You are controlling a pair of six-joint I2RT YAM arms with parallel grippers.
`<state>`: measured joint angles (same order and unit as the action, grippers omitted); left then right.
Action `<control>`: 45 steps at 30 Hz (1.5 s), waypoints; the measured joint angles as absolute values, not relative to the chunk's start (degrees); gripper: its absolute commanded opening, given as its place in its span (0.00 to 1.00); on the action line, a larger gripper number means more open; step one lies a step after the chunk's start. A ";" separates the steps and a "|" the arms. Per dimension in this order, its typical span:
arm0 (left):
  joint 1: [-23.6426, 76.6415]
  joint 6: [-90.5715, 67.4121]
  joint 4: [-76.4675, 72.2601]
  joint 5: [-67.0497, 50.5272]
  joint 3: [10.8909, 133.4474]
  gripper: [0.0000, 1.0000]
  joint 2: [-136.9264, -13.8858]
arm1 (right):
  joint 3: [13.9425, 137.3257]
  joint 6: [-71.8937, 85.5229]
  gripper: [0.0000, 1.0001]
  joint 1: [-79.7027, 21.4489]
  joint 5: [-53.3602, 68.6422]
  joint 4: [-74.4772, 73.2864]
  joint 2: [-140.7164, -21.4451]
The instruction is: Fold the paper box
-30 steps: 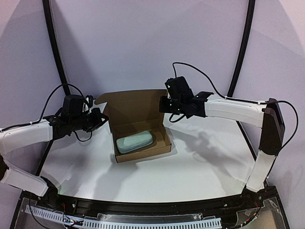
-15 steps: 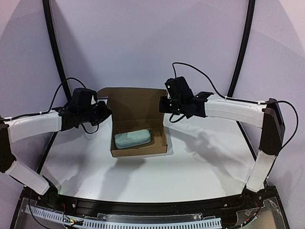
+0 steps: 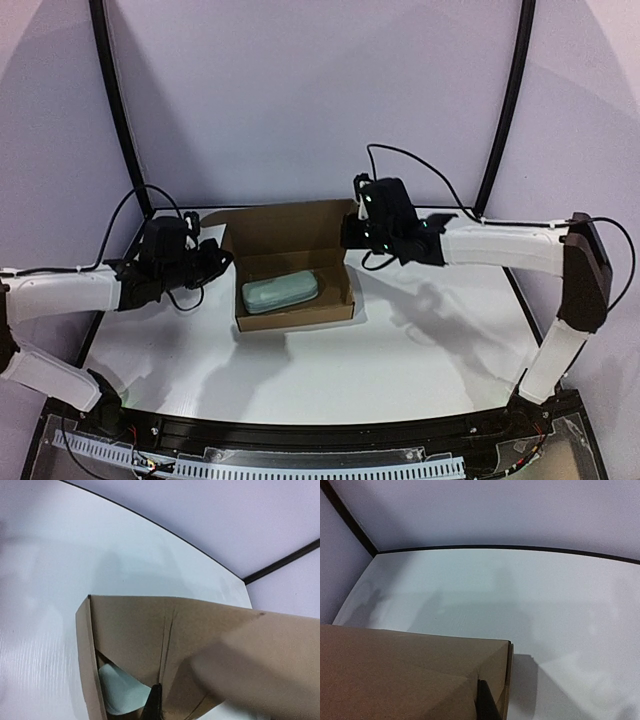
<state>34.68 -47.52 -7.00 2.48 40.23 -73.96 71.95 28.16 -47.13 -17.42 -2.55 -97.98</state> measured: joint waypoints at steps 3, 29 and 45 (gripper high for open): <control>35.78 -46.93 -10.56 2.24 36.45 0.01 -72.71 | 64.32 26.26 0.00 -47.16 -15.65 6.17 -95.41; 44.01 -50.70 0.16 -2.19 20.10 0.45 -44.15 | 45.60 15.46 0.00 -51.01 -3.75 33.87 -93.30; 43.99 -62.03 41.54 21.56 30.34 0.99 -16.85 | 45.60 13.15 0.00 -51.33 -2.34 33.78 -93.38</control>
